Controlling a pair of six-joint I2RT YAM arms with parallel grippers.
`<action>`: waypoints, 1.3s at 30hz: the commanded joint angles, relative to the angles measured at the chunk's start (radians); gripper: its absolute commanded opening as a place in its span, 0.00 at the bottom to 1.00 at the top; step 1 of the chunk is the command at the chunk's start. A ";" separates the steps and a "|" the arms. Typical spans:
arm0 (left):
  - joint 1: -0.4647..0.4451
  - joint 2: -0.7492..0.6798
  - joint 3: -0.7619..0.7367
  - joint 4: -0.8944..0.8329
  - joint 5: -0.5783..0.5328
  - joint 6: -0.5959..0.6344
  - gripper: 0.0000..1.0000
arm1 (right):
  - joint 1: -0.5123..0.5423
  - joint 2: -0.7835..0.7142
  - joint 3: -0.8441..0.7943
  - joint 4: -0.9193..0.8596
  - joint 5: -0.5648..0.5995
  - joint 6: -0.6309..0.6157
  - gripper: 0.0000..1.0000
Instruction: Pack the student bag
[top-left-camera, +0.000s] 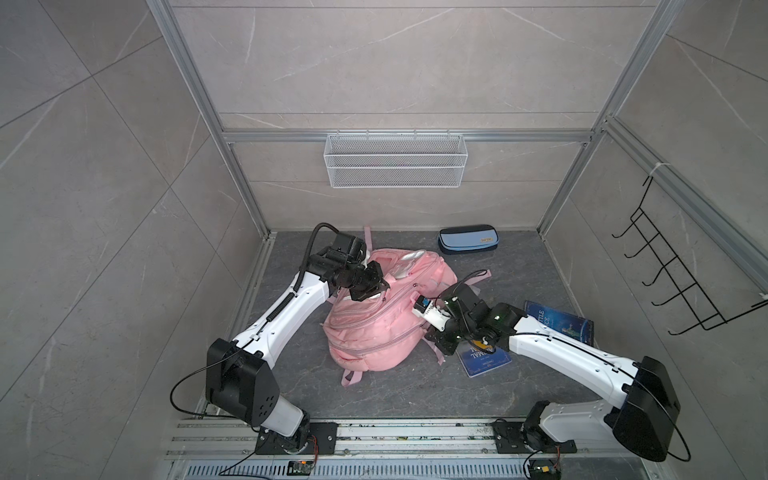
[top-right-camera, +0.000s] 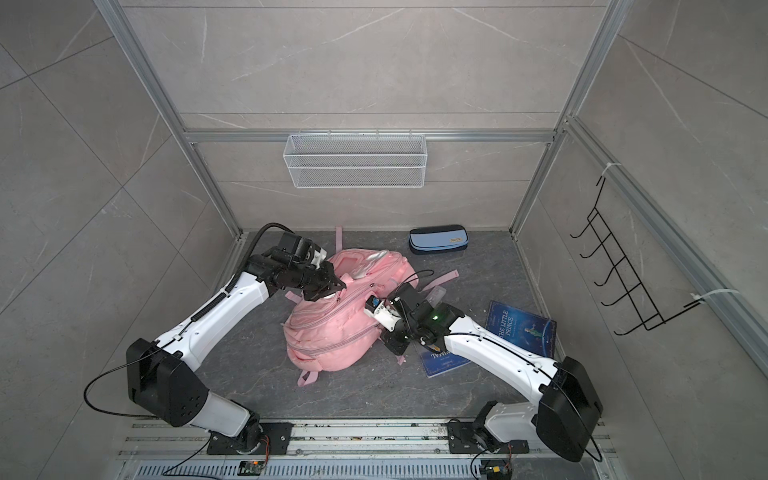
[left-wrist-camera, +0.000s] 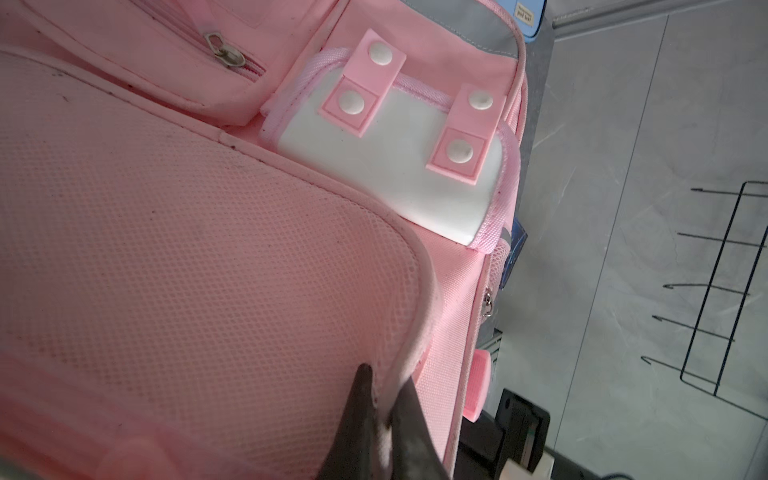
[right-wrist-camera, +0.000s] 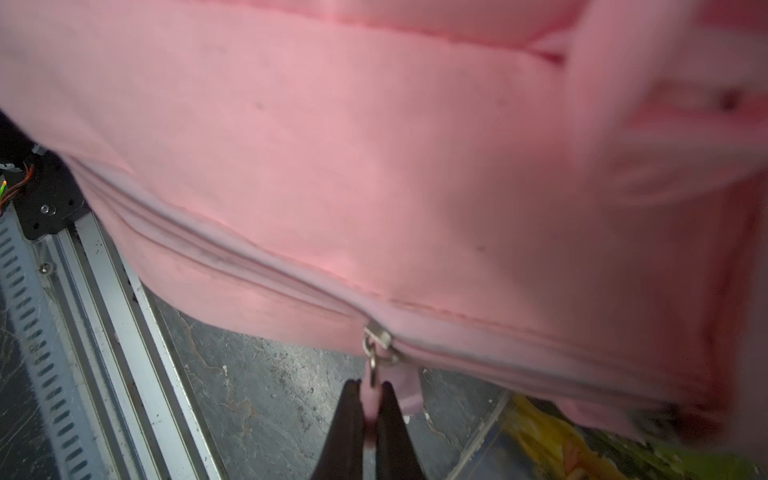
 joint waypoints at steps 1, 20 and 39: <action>0.015 -0.030 -0.005 0.198 -0.079 -0.138 0.00 | 0.067 0.039 0.035 0.007 -0.033 0.017 0.00; -0.134 -0.148 -0.105 -0.066 -0.215 0.556 0.99 | -0.252 -0.032 -0.067 0.058 -0.272 0.091 0.00; -0.400 0.127 -0.178 0.037 -0.647 0.872 0.91 | -0.305 0.024 -0.018 0.031 -0.285 0.077 0.00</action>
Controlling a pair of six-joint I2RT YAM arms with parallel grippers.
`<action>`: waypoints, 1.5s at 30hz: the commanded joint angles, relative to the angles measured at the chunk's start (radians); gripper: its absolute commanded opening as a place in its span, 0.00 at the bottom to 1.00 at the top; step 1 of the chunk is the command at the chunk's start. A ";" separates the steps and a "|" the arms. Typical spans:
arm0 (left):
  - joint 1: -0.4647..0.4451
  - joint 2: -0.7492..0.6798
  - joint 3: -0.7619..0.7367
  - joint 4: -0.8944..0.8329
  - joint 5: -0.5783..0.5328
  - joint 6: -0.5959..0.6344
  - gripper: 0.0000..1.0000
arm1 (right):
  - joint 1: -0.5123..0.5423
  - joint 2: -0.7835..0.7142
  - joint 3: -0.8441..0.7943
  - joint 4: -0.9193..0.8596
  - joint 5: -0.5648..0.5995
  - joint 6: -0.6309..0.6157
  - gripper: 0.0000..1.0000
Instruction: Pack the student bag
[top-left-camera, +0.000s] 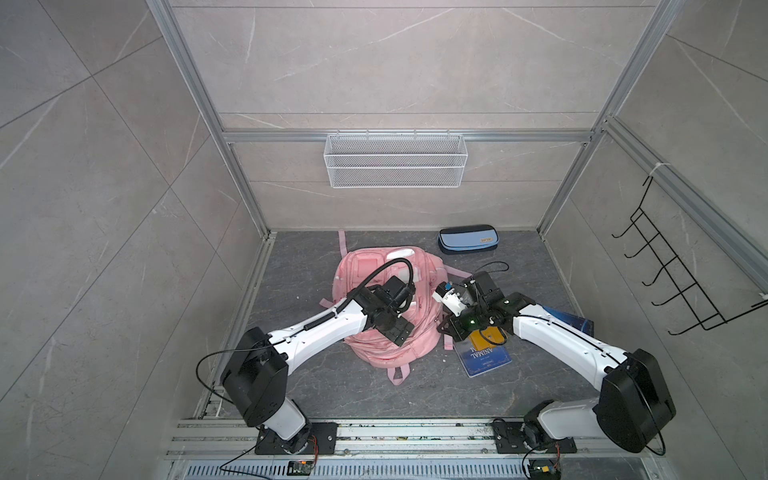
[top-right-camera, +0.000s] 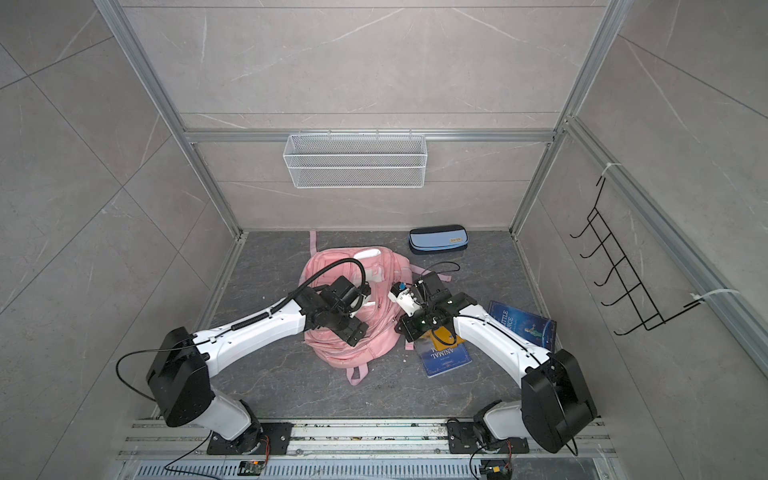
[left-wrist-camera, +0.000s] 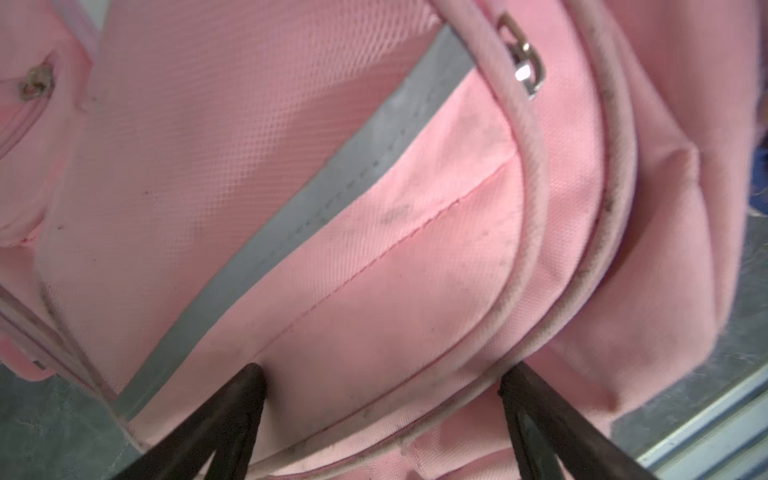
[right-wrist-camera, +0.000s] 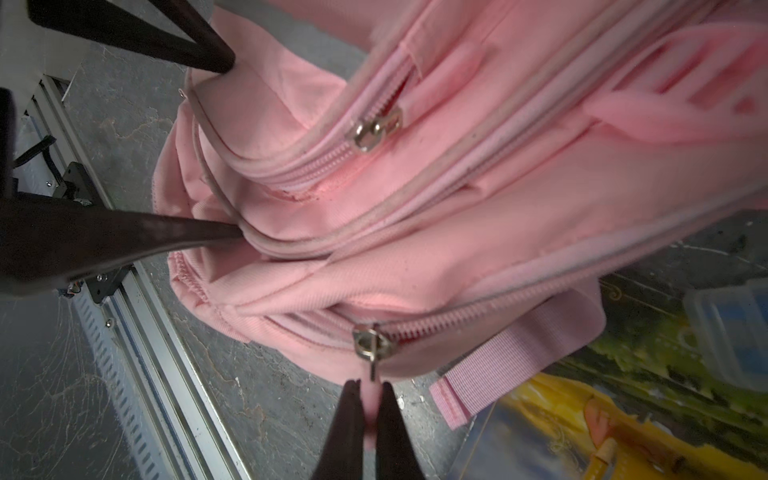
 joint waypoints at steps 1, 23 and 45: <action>-0.015 0.055 -0.005 0.072 -0.125 0.095 0.91 | -0.004 -0.006 0.042 0.024 -0.032 -0.011 0.00; 0.113 -0.092 0.143 -0.076 -0.001 -0.278 0.00 | -0.006 -0.056 0.019 0.003 -0.037 -0.075 0.00; 0.185 -0.002 0.334 -0.023 0.171 -0.977 0.00 | 0.272 -0.118 0.004 -0.004 0.093 -0.042 0.00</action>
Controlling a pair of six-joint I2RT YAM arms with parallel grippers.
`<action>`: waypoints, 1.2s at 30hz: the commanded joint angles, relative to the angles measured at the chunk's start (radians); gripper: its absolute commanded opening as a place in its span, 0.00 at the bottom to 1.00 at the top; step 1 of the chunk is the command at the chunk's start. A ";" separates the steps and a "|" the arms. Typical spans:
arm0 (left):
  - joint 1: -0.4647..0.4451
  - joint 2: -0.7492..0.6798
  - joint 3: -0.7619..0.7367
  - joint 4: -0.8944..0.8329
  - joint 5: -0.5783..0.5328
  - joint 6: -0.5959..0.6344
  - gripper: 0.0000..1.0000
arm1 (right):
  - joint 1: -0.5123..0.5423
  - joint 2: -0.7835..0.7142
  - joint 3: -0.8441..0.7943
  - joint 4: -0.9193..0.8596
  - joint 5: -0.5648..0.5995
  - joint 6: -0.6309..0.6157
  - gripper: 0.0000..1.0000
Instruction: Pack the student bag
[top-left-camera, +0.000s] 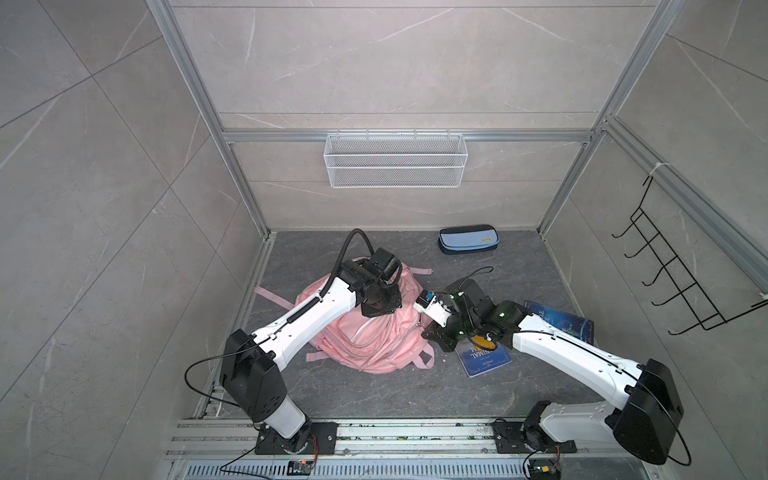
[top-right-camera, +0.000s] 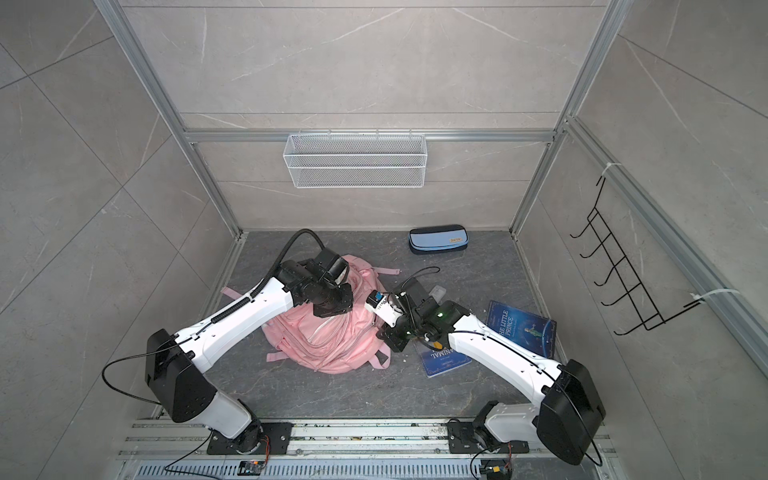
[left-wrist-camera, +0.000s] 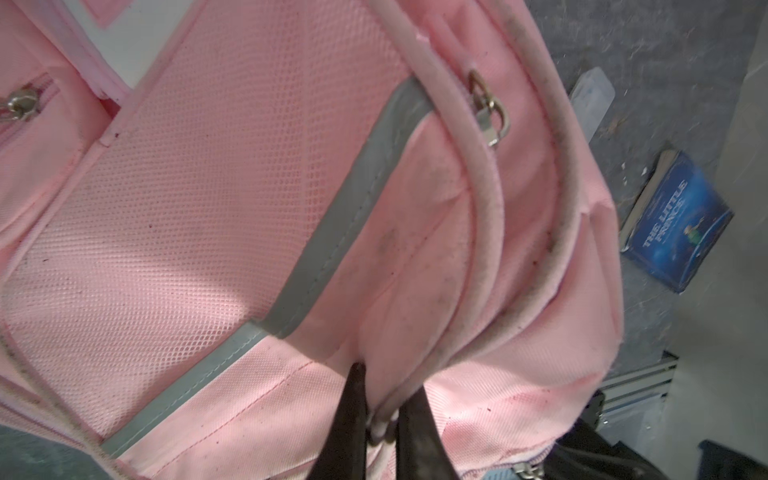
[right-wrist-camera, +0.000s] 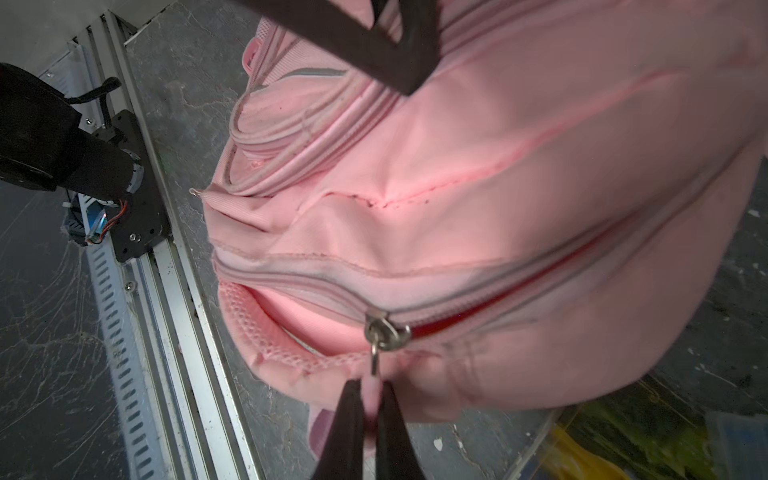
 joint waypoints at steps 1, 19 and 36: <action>0.050 0.003 0.060 0.218 -0.005 -0.221 0.00 | 0.042 -0.046 -0.036 -0.032 -0.007 0.013 0.00; 0.107 -0.045 0.070 0.463 -0.040 -0.583 0.00 | 0.088 -0.002 -0.128 0.183 -0.007 0.138 0.00; 0.100 -0.130 0.079 0.711 -0.145 -0.816 0.00 | 0.090 0.018 -0.203 0.341 -0.056 0.189 0.00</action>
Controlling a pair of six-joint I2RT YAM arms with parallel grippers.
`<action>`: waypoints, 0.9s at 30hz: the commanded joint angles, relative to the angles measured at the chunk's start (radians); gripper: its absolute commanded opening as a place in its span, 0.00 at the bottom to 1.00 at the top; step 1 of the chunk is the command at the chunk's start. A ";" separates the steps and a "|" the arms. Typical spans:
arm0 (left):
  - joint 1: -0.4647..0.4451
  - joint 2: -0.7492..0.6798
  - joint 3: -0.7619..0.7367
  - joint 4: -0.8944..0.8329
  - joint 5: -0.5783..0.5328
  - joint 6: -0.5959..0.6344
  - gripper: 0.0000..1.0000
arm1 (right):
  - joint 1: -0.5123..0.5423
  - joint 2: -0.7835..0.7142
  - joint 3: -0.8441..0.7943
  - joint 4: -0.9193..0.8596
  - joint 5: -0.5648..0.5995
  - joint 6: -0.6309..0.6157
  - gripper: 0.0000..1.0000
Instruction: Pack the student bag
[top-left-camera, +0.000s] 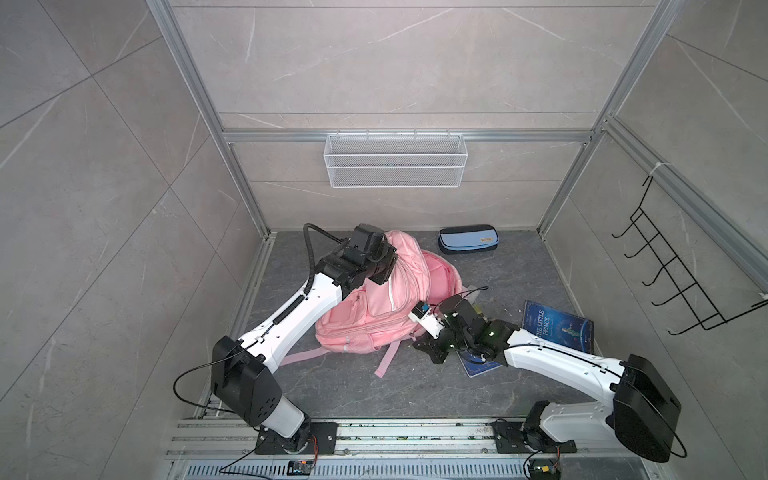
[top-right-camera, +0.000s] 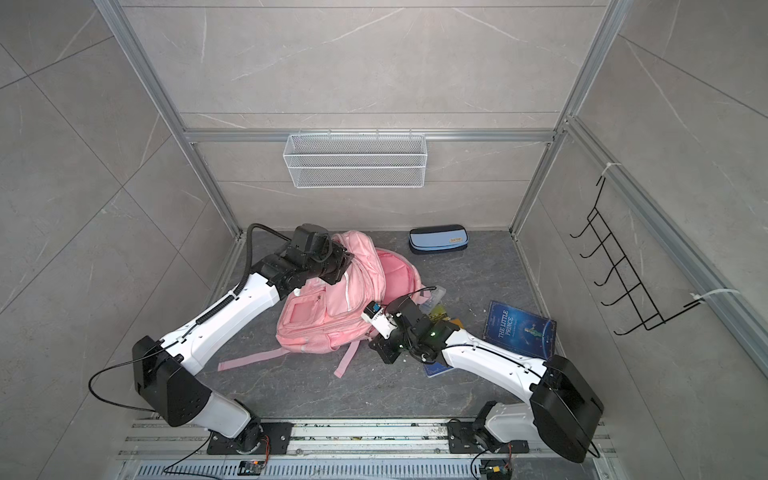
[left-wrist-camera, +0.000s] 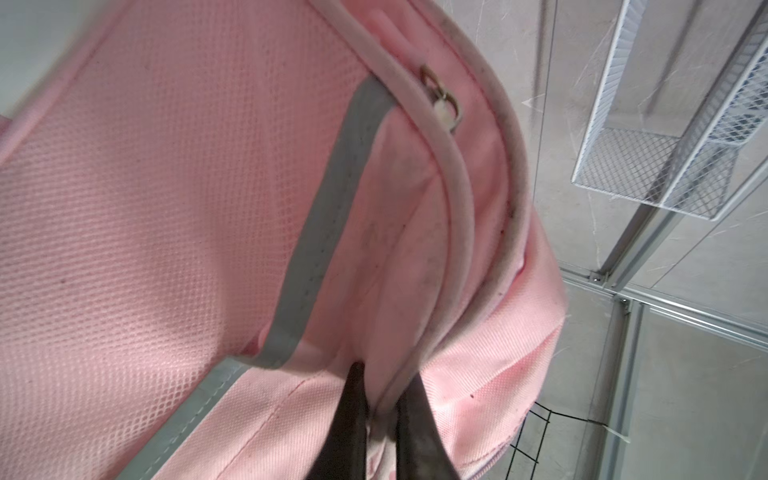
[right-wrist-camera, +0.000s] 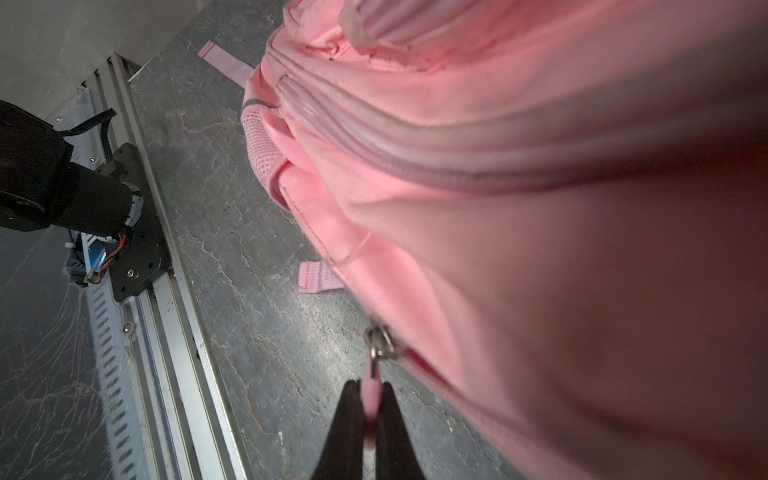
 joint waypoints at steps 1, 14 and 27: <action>0.007 -0.057 0.095 0.244 -0.067 -0.093 0.00 | 0.016 0.021 -0.009 0.046 -0.068 0.006 0.00; -0.045 0.028 0.269 0.287 -0.142 -0.146 0.00 | 0.016 0.165 0.029 0.156 -0.166 -0.014 0.00; 0.065 -0.027 0.220 -0.073 -0.017 0.229 0.00 | -0.013 -0.038 0.062 -0.013 -0.140 0.108 0.38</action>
